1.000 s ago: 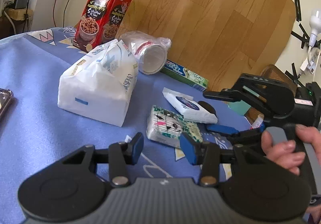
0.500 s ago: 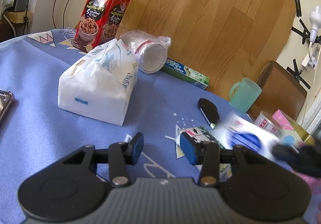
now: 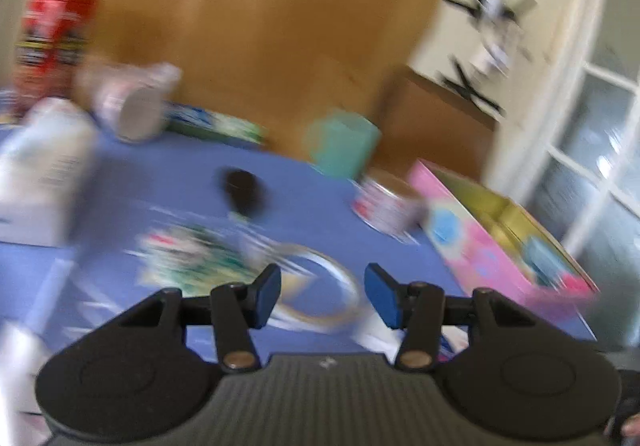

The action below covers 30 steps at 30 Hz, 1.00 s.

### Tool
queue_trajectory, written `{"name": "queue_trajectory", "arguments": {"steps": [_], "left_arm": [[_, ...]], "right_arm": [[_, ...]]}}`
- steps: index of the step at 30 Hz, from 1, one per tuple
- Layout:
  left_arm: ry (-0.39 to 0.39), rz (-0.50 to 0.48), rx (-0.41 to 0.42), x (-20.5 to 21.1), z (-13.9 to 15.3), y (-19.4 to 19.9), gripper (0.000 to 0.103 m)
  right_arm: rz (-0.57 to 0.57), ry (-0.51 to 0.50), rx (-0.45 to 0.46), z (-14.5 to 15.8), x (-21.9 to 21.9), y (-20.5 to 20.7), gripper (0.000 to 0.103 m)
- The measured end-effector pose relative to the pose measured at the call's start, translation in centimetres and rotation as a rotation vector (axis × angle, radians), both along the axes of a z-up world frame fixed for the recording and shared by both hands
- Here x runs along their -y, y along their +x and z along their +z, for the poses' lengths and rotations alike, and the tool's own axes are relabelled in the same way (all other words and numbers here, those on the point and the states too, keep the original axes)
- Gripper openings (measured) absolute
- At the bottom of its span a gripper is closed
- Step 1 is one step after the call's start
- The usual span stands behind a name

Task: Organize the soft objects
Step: 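Grasp the white wet-wipe pack with the left gripper, then drop the wet-wipe pack into the pink tin with the left gripper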

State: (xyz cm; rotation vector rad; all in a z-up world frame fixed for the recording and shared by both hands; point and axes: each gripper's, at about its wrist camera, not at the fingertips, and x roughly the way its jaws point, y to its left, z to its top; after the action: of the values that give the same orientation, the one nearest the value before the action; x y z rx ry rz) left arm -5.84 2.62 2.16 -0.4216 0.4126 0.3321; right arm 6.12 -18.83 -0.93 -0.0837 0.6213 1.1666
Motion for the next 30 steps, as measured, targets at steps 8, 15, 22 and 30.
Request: {"name": "queue_trajectory", "arguments": {"steps": [8,15,22,30], "left_arm": [[0.087,-0.135,-0.161,4.0,-1.5,7.0,0.062],[0.164,-0.164,-0.224,5.2,-2.5,9.3,0.070],[0.050,-0.223,-0.223,6.0,-3.0,7.5,0.068],[0.005,-0.201,-0.213,5.6,-2.8,7.0,0.053]], "right_arm": [[0.097,-0.099,0.268,-1.9,-1.4,-0.9,0.064],[0.085,-0.069,0.215,-2.4,-1.1,0.9,0.067],[0.079,-0.058,0.219,-2.4,-0.5,0.8,0.067],[0.090,-0.049,0.221,-2.2,-0.1,0.9,0.059]]}}
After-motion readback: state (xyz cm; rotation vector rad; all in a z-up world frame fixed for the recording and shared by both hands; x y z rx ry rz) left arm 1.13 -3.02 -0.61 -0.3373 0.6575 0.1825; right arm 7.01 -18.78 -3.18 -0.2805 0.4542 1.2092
